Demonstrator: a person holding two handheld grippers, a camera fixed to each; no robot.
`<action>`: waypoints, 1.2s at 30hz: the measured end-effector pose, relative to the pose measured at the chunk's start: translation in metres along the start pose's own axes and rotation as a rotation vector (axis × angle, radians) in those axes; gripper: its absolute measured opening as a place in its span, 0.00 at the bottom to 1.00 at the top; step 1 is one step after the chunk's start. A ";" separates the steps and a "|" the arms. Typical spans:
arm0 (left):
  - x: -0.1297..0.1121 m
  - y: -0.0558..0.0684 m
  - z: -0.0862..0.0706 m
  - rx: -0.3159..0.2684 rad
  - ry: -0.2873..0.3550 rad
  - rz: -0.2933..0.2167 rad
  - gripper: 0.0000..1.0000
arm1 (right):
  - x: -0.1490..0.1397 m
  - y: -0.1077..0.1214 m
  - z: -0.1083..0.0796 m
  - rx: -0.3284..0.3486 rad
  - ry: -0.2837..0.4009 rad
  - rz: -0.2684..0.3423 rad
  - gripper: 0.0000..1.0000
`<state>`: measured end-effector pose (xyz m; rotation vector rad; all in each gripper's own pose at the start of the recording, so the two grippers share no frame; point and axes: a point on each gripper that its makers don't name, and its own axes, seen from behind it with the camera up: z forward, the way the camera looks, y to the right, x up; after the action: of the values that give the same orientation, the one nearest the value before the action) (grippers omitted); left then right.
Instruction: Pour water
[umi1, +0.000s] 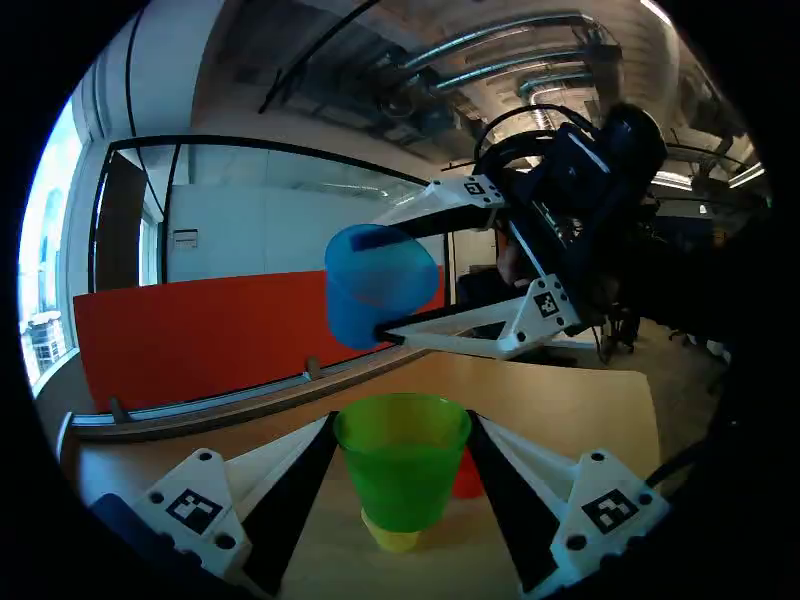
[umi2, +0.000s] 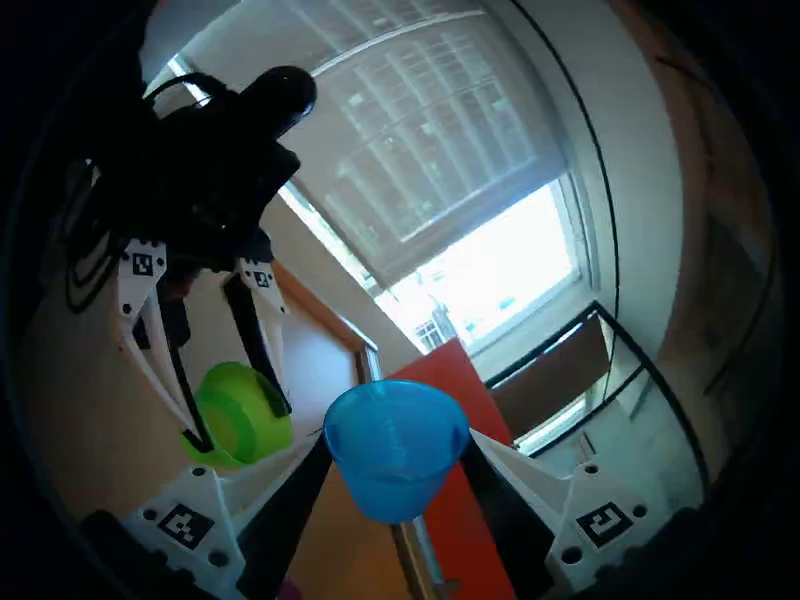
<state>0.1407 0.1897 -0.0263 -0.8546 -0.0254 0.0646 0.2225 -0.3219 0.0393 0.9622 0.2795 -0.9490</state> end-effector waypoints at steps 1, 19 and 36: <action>0.000 0.000 0.000 0.000 0.000 0.000 0.90 | -0.001 -0.001 0.000 0.000 -0.001 0.027 0.90; 0.005 -0.002 -0.003 0.014 -0.002 0.010 0.90 | -0.014 -0.009 -0.007 0.027 -0.029 0.464 0.90; 0.004 -0.004 -0.005 0.017 -0.013 0.014 0.90 | -0.025 -0.027 -0.011 0.089 -0.076 0.705 0.90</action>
<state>0.1450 0.1838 -0.0271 -0.8370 -0.0308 0.0836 0.1889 -0.3048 0.0321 1.0022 -0.1683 -0.3487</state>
